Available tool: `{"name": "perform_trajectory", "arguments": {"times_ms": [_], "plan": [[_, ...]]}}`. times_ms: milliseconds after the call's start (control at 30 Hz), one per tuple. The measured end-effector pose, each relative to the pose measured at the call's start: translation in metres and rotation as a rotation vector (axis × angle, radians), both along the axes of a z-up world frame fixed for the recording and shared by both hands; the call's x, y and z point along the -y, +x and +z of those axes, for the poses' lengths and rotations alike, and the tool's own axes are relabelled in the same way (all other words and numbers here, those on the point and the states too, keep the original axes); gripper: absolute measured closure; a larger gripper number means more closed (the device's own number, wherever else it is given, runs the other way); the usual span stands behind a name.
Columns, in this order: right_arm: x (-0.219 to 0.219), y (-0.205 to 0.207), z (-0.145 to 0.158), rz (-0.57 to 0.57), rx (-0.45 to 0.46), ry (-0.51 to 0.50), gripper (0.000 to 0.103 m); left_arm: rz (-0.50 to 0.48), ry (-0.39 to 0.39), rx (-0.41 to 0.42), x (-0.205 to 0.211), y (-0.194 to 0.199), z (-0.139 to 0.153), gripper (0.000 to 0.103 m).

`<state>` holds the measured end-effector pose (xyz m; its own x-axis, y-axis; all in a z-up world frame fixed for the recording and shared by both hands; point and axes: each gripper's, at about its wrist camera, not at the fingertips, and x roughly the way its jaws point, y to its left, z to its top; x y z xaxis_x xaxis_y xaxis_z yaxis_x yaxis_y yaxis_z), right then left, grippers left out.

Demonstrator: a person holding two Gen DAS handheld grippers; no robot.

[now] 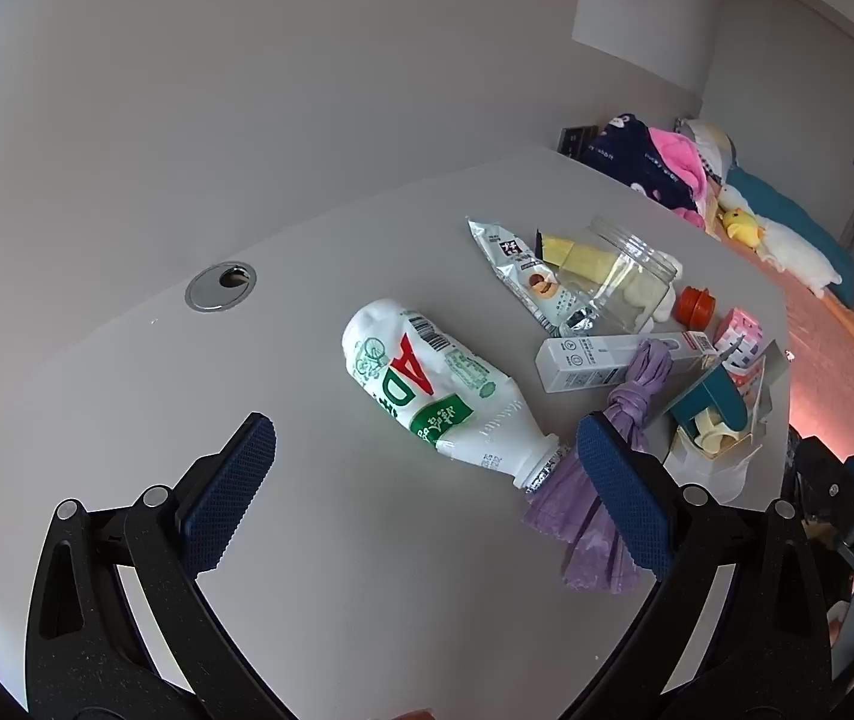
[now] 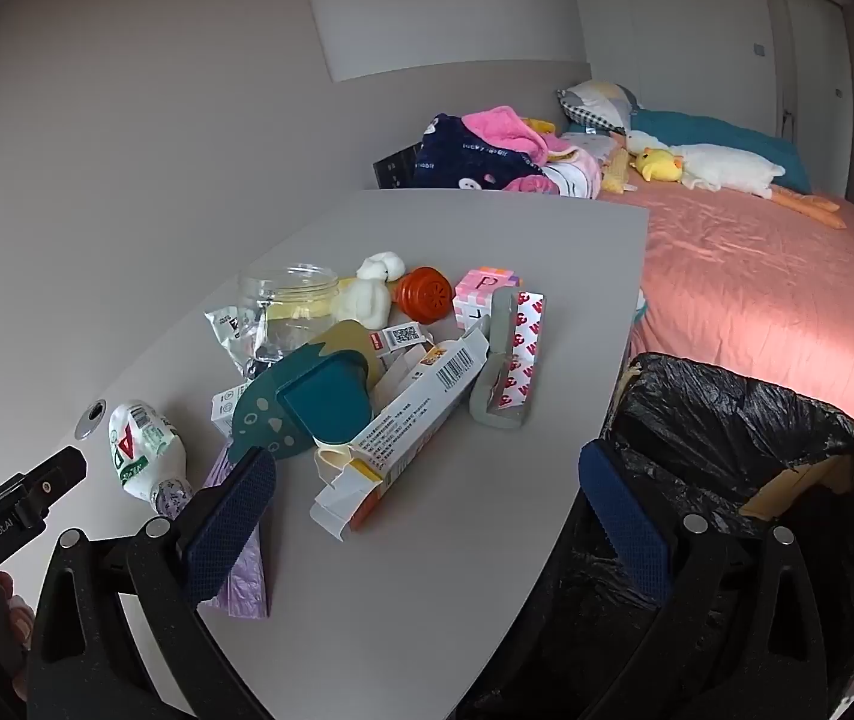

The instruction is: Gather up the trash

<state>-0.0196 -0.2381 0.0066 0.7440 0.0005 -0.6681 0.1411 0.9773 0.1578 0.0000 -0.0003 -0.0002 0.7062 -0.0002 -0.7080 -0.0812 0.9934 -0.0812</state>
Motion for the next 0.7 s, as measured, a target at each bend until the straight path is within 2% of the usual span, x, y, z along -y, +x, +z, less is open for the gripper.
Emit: {"name": "perform_trajectory", "arguments": {"times_ms": [700], "plan": [[0.0048,-0.0026,-0.0009,-0.004,0.004,0.005,0.003,-0.011,0.010,-0.004,0.0028,-0.0005,0.0001,0.006]]}}
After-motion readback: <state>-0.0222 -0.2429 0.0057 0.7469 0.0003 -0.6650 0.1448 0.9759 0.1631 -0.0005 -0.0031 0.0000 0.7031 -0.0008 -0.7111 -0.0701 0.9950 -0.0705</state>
